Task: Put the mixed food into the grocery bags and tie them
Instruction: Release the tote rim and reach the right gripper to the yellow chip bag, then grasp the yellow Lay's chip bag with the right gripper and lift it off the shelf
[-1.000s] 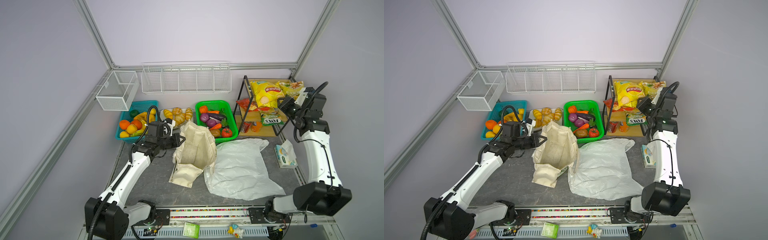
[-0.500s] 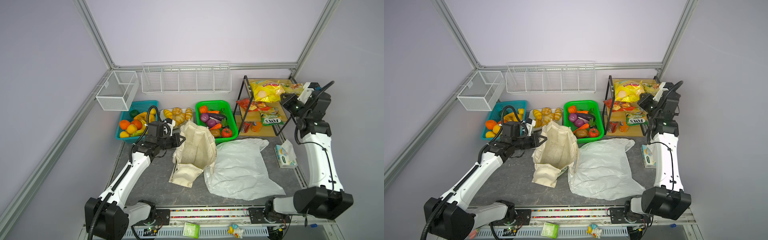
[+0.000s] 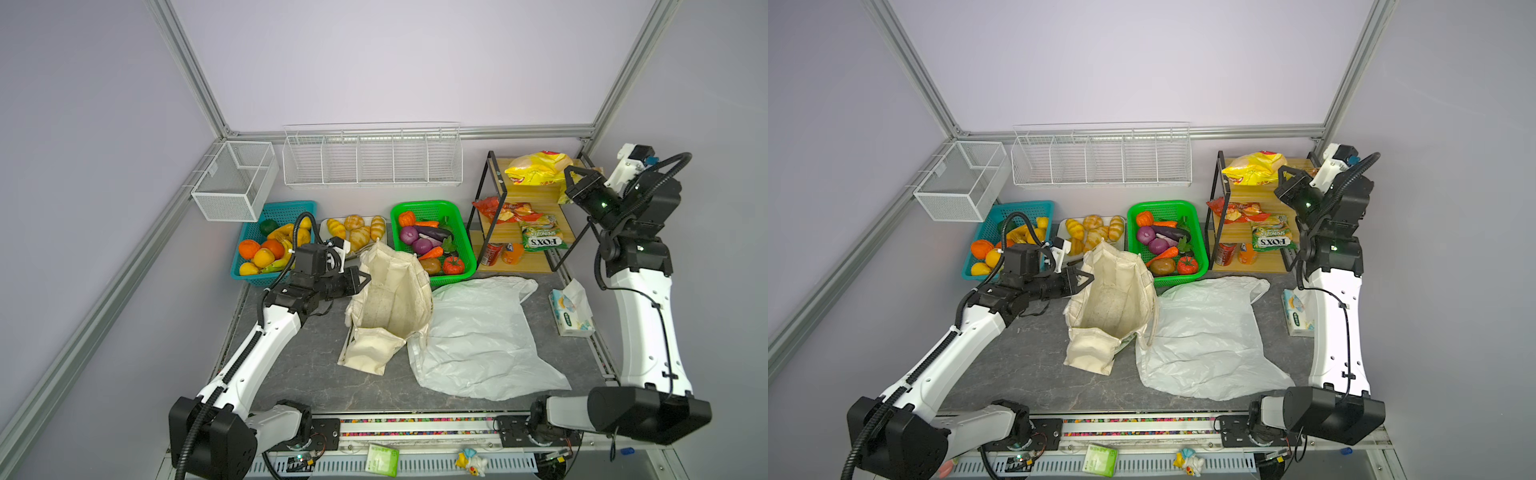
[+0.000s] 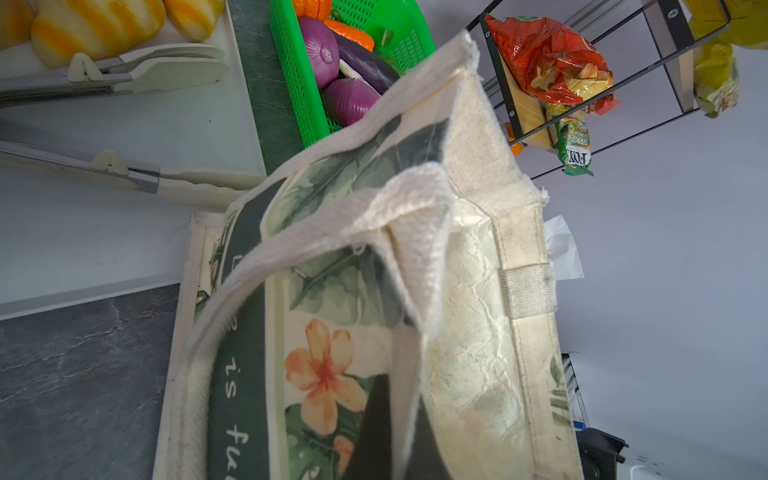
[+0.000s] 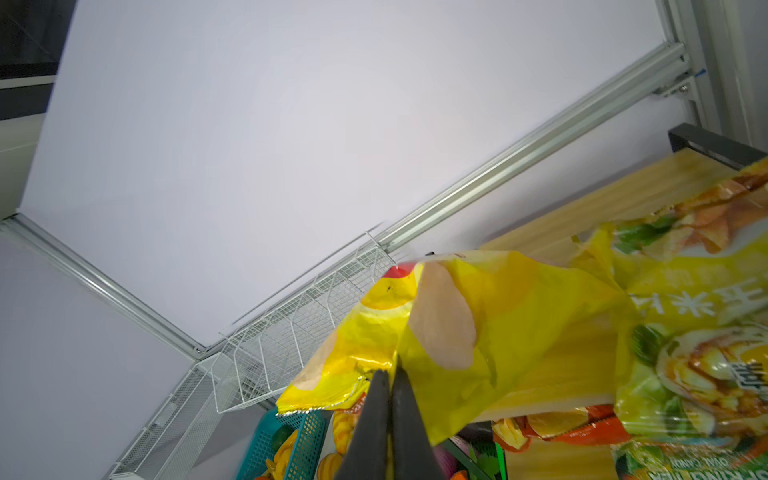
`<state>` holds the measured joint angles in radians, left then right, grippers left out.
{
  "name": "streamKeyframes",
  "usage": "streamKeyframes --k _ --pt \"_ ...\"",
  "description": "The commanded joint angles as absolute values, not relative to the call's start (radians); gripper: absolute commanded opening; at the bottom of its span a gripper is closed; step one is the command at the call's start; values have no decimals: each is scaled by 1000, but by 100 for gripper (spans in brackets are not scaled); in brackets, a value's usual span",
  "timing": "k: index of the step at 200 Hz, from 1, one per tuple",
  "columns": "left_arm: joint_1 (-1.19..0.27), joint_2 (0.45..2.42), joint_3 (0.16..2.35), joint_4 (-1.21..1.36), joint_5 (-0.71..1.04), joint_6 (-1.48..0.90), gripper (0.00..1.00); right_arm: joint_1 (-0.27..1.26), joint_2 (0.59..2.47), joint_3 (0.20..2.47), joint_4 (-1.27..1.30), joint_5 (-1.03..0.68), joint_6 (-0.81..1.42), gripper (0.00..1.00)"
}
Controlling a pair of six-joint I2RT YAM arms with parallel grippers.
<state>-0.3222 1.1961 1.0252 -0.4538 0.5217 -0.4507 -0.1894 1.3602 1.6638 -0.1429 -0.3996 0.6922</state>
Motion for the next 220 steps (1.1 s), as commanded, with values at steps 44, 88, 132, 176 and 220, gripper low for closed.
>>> streamKeyframes --k 44,88,132,176,220 --pt "-317 1170 1015 -388 524 -452 0 -104 1295 1755 -87 -547 676 6" --pt "-318 1189 1012 -389 540 -475 0 70 1256 1752 -185 -660 574 6" --pt "-316 1208 1011 -381 551 -491 0 342 1270 1717 -255 -711 489 6" --pt "-318 1203 1006 -372 534 -493 0 512 1357 1656 -293 -752 446 6" --pt "-317 1200 1006 -375 521 -486 0 574 1440 1542 -372 -746 344 6"
